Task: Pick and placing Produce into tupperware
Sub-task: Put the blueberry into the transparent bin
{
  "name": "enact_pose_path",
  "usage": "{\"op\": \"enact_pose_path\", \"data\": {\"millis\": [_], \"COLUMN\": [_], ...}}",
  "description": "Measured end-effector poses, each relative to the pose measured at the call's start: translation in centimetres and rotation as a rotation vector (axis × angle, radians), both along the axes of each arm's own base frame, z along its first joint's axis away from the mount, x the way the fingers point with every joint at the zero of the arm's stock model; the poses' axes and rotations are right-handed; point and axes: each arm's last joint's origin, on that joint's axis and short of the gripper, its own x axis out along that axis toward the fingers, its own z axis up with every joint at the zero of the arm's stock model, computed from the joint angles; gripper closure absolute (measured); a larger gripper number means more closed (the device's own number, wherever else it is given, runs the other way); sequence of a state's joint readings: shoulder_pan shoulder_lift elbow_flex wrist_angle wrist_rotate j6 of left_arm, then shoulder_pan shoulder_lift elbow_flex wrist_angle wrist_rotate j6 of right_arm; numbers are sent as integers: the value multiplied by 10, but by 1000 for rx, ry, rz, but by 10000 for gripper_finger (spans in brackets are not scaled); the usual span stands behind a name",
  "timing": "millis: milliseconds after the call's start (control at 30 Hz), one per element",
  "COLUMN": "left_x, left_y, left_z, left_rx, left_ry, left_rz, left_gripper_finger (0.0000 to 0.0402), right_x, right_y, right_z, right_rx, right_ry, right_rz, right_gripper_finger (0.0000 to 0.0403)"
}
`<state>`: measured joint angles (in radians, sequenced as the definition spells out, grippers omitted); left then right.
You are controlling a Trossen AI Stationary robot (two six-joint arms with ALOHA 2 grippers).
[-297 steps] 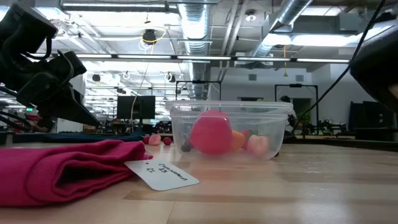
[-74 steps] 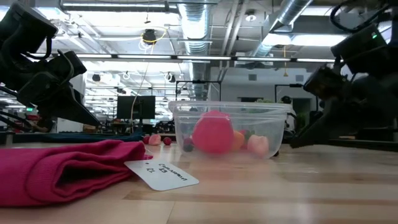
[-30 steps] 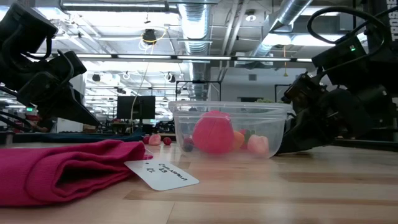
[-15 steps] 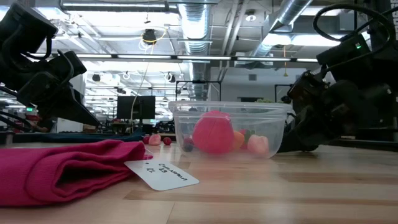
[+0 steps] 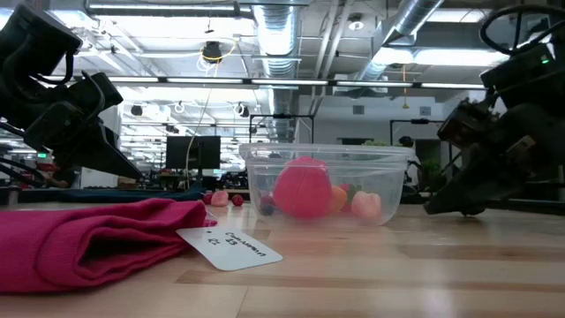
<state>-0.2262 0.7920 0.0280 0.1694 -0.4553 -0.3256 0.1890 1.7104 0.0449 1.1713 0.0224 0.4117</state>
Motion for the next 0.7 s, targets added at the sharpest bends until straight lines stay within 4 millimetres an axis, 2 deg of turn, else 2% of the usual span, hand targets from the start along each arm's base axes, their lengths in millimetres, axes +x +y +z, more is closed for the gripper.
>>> {"op": "enact_pose_path", "data": {"millis": [333,500,700], "left_x": [0,0,0], "left_y": [0,0,0], "left_z": [0,0,0], "left_rx": [0,0,0], "left_ry": [0,0,0], "left_rz": [0,0,0], "left_gripper_finger": [256,256,256], "right_x": [6,13,33], "right_y": [0,-1,-1], "right_z": [26,33,51], "right_rx": [-85,-145,-219], "right_ry": [-182,-176,-148], "right_rz": [6,-22,-10], "right_gripper_finger": [316,316,317]}}
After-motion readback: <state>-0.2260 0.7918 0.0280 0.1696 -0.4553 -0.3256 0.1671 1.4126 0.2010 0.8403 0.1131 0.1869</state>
